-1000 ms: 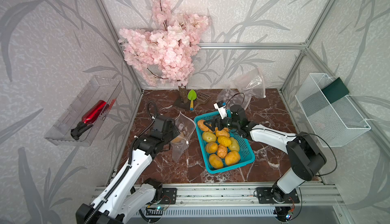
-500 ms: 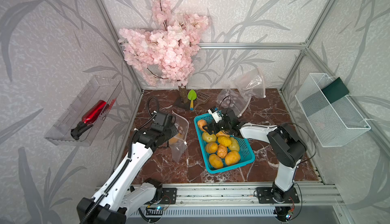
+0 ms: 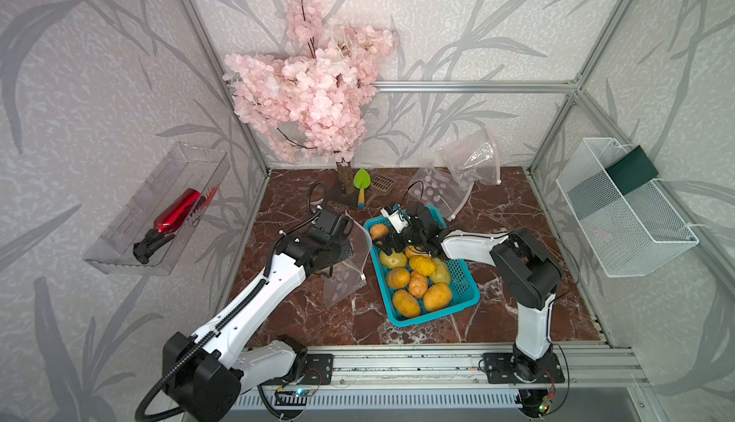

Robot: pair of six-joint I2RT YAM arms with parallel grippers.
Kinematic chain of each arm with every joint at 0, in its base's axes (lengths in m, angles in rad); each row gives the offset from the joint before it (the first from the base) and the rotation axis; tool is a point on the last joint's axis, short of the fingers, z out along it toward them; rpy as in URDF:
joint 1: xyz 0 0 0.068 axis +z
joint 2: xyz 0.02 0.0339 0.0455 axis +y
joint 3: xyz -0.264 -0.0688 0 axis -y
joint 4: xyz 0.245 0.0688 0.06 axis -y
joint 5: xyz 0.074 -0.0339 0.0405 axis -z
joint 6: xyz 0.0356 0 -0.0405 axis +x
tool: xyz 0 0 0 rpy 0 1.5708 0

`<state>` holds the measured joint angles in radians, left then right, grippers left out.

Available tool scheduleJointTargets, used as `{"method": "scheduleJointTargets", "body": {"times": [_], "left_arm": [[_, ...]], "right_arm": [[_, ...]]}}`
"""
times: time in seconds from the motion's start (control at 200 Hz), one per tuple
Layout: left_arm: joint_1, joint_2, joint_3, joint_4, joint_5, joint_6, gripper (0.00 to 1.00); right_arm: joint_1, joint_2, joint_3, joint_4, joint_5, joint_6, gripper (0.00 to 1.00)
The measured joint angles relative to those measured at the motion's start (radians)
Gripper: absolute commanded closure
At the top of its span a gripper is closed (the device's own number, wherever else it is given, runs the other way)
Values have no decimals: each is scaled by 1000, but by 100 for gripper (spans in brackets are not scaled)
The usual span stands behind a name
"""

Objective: Put the potatoes into a zipper bag and zip it
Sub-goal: Pick up the potato from the basket, then place the potato into the zipper food storage bag.

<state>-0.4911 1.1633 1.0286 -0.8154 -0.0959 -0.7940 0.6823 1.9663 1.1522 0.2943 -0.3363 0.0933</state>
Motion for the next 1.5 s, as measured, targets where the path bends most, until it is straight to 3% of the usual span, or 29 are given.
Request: {"method": "scheduleJointTargets", "body": {"times": [0.23,0.395,0.68,0.965,1.1,1.235,1.5], "left_arm": [[-19,-2,-5,51,16,13,100],[-19,-21,-45,123,42,25,100],[-19,-169,-165,234,12,39,100],[-19,-172,-203,341,55,23,100],[-19,-128,-192,373,80,-9,100],[-22,-117,-204,409,116,-13,100],[-97,-124,-207,429,162,1,100]], "right_arm": [[5,4,6,-16,21,14,44],[7,-50,-29,-47,46,47,56],[4,-359,-73,-257,227,202,68],[4,-703,-29,-588,301,384,74],[4,-820,-7,-606,285,476,74],[3,-782,26,-615,202,519,77],[15,-590,34,-613,-18,425,77]]}}
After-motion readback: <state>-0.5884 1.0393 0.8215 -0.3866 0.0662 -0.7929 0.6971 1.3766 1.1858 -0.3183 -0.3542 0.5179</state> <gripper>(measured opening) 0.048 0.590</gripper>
